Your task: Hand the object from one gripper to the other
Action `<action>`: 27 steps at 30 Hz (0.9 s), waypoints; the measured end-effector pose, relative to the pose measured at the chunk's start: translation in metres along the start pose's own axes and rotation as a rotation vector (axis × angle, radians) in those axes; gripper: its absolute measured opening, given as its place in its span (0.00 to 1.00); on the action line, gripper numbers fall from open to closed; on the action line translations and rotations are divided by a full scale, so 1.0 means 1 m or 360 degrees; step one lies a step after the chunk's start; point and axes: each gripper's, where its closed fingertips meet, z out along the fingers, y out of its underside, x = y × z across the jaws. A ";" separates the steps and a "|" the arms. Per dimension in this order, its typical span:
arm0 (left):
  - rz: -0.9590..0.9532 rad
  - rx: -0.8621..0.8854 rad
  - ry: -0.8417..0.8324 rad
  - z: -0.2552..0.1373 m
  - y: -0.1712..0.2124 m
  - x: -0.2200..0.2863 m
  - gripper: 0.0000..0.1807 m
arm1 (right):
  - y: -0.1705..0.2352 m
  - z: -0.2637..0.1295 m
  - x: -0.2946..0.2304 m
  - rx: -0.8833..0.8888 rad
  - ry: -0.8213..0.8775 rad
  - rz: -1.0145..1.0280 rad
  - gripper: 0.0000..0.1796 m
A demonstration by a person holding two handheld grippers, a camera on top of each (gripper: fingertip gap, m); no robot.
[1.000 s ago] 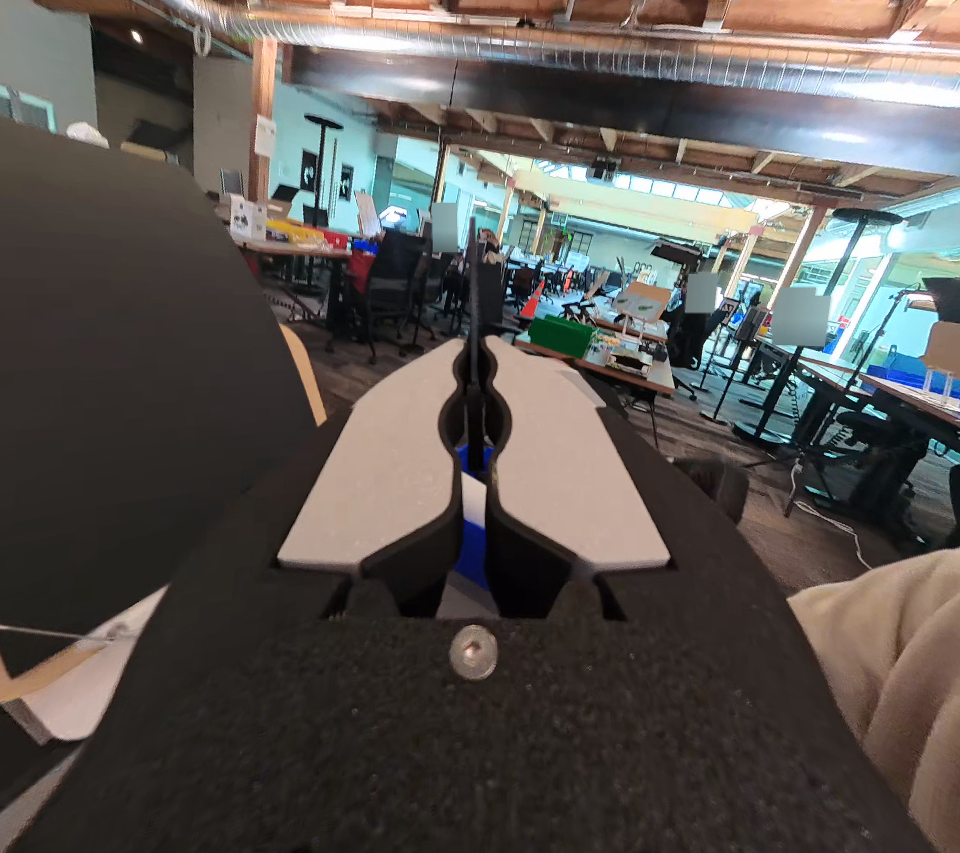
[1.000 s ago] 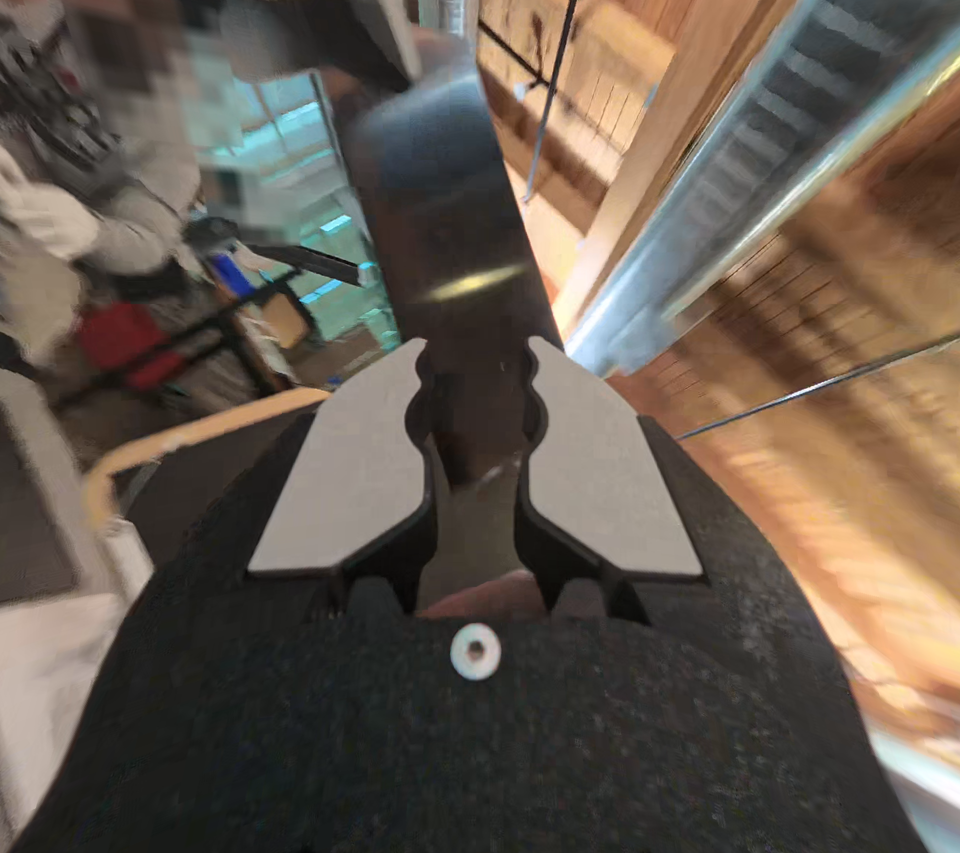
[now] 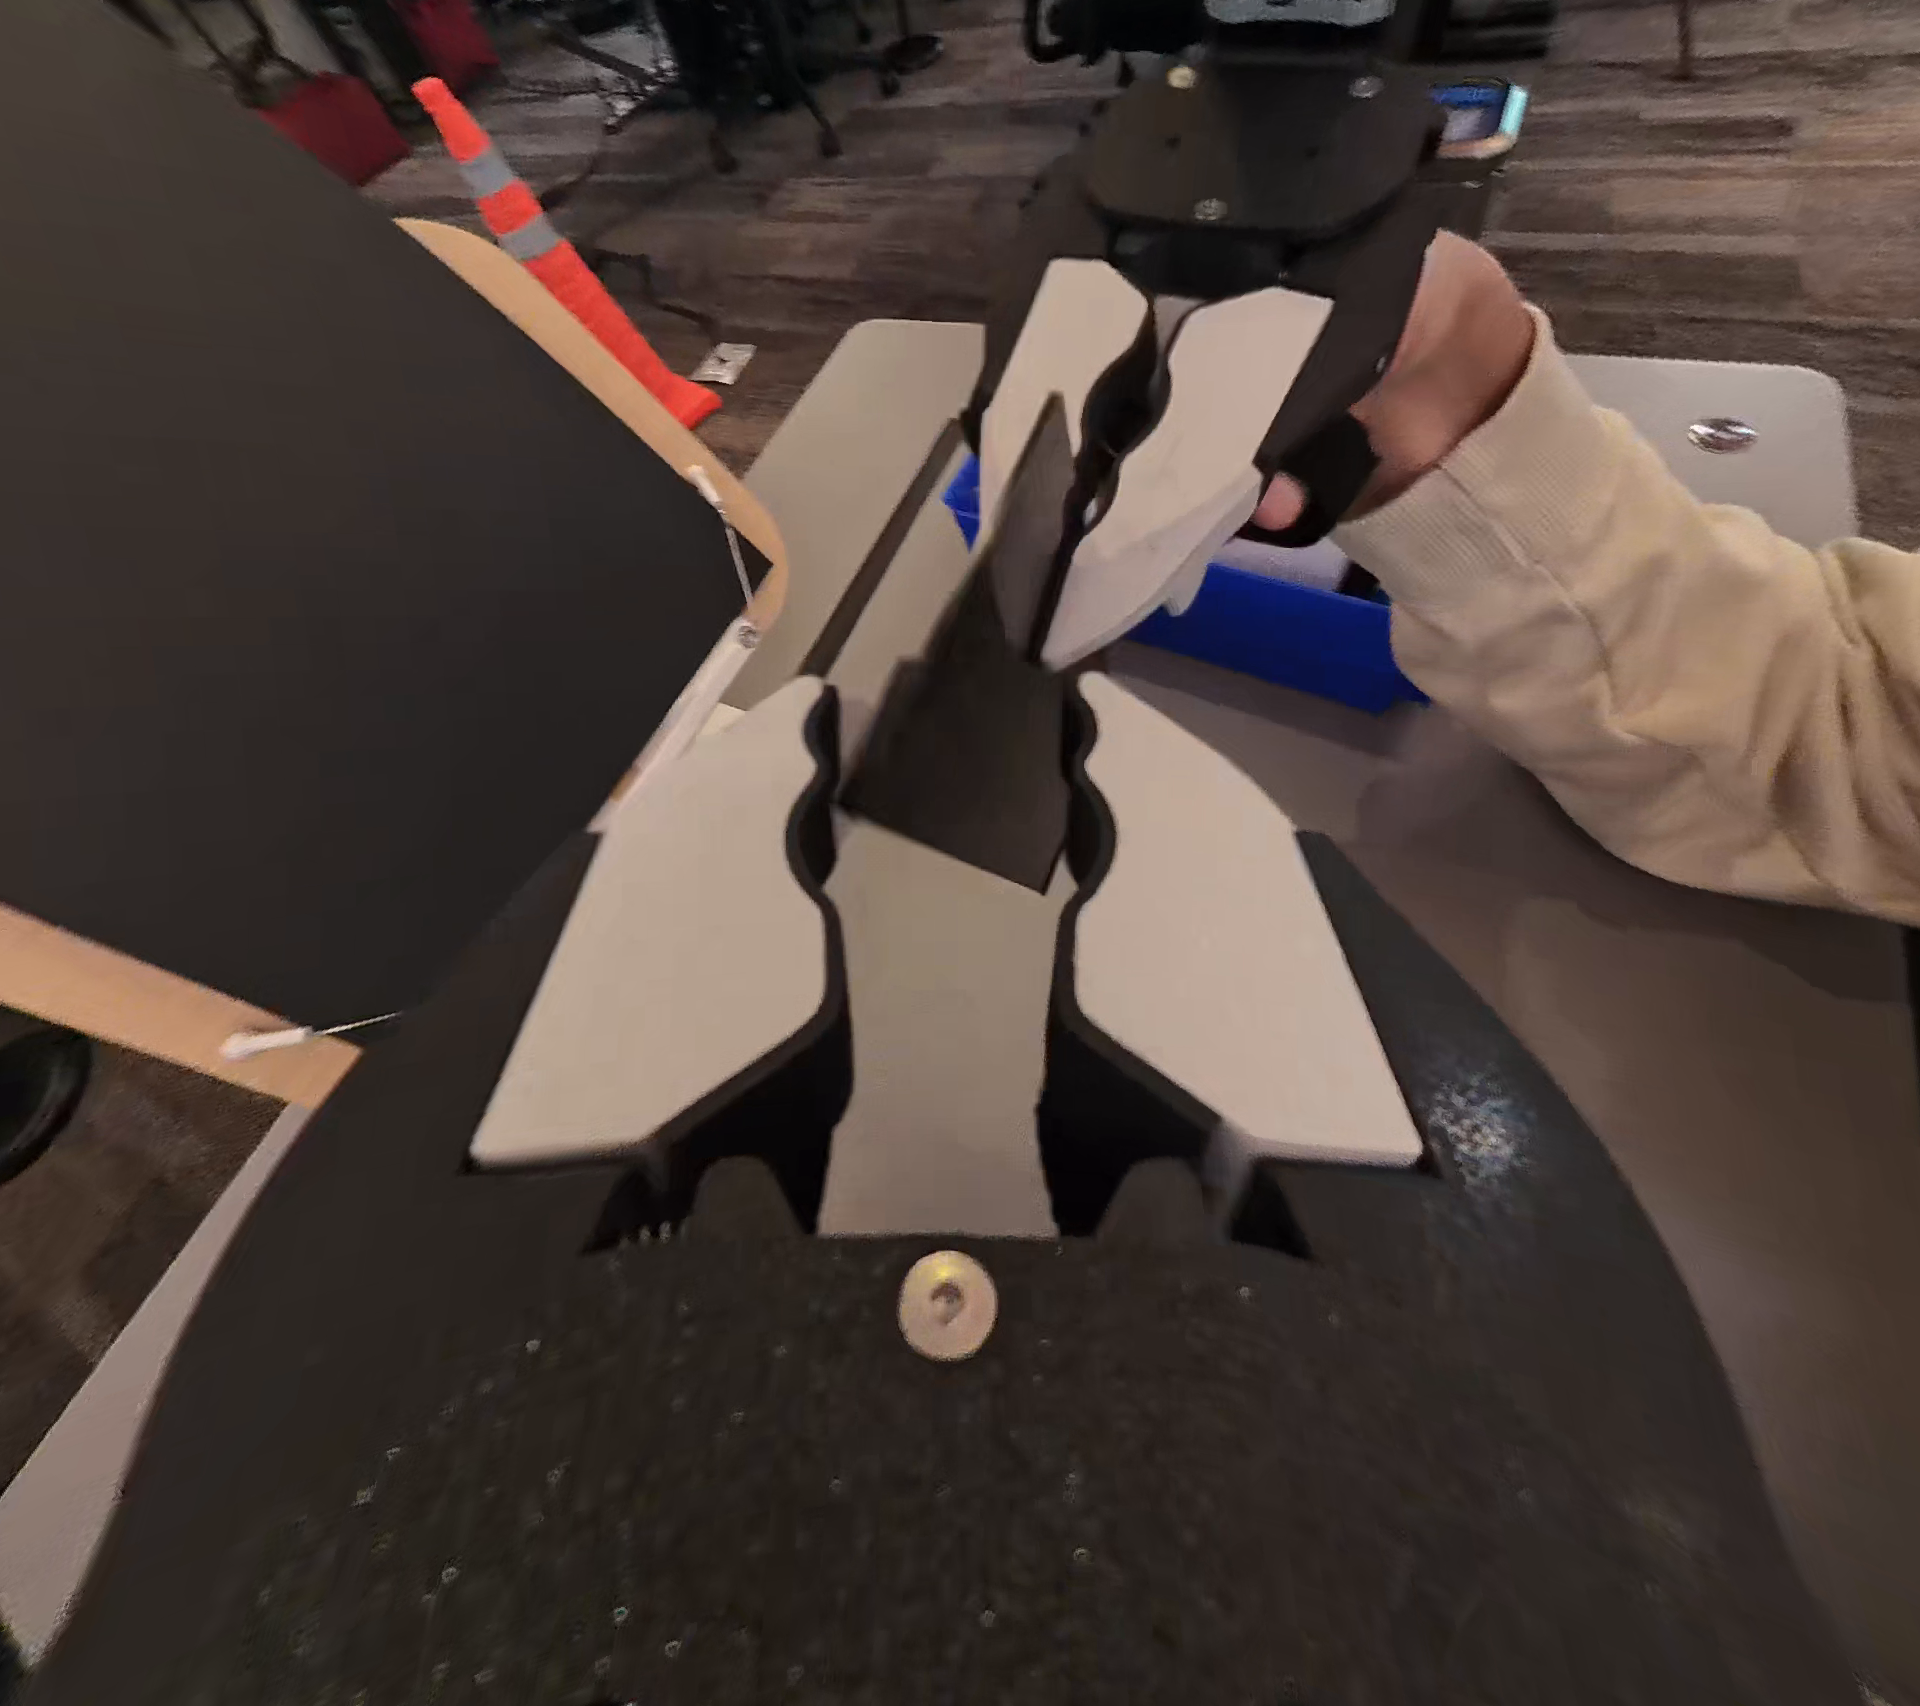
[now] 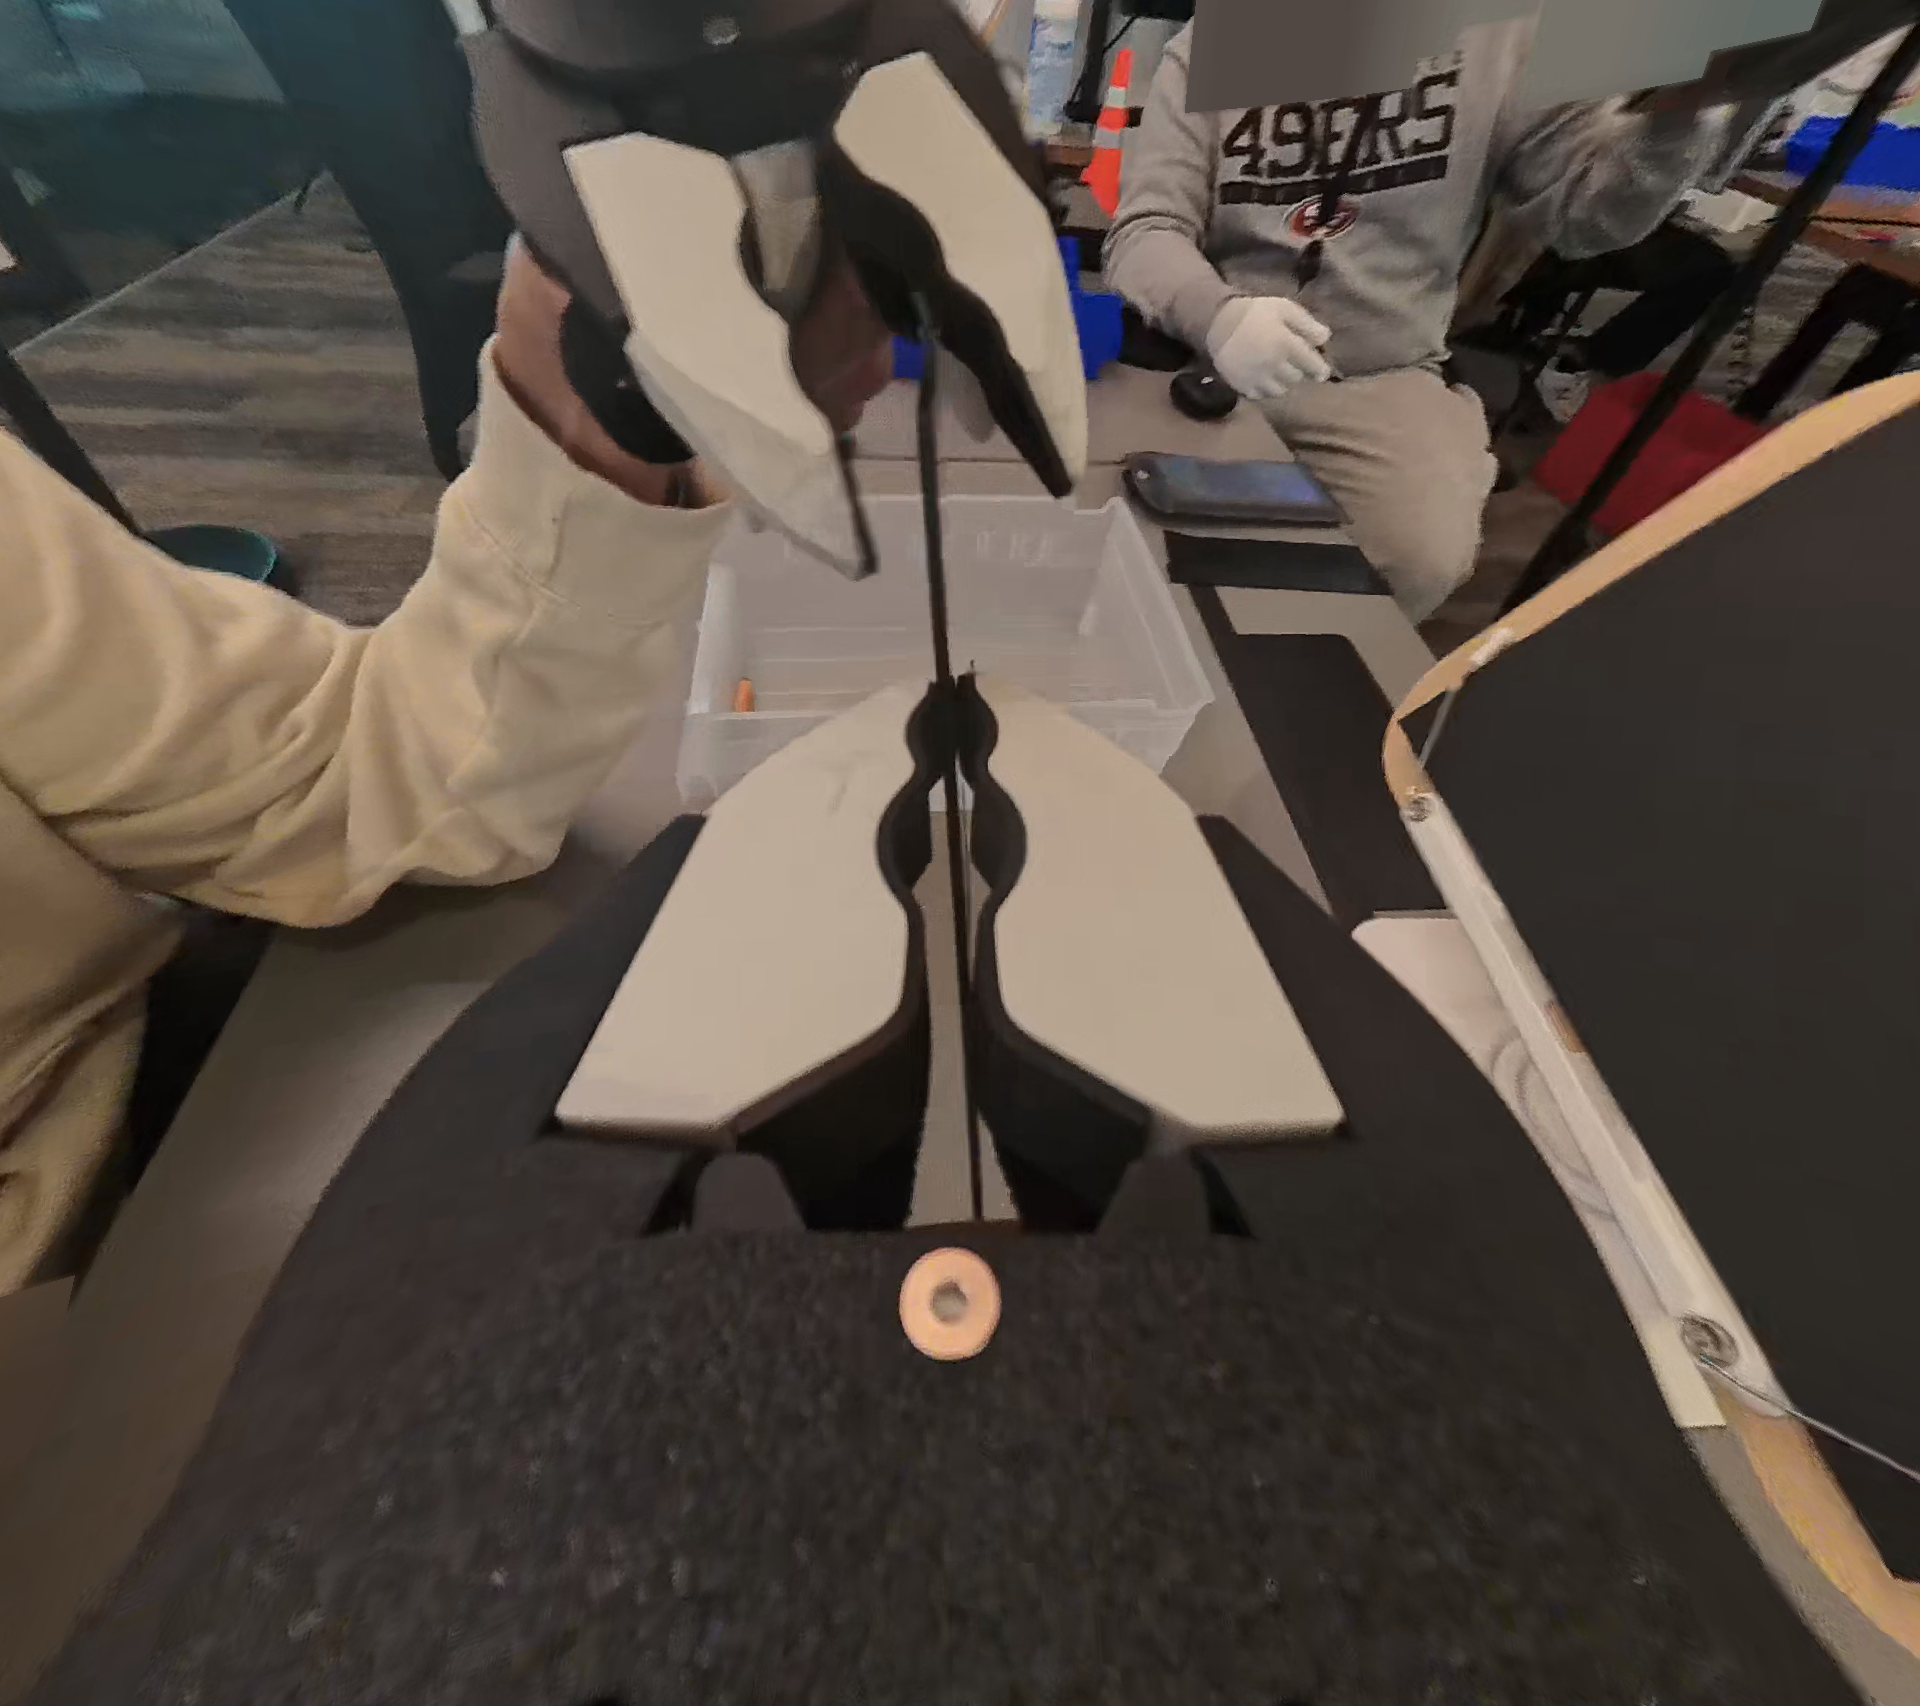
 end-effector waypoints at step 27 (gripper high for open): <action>-0.0464 0.0648 -0.0388 -0.011 -0.063 -0.036 0.48 | -0.060 0.004 0.029 0.0153 0.1137 -0.0591 0.01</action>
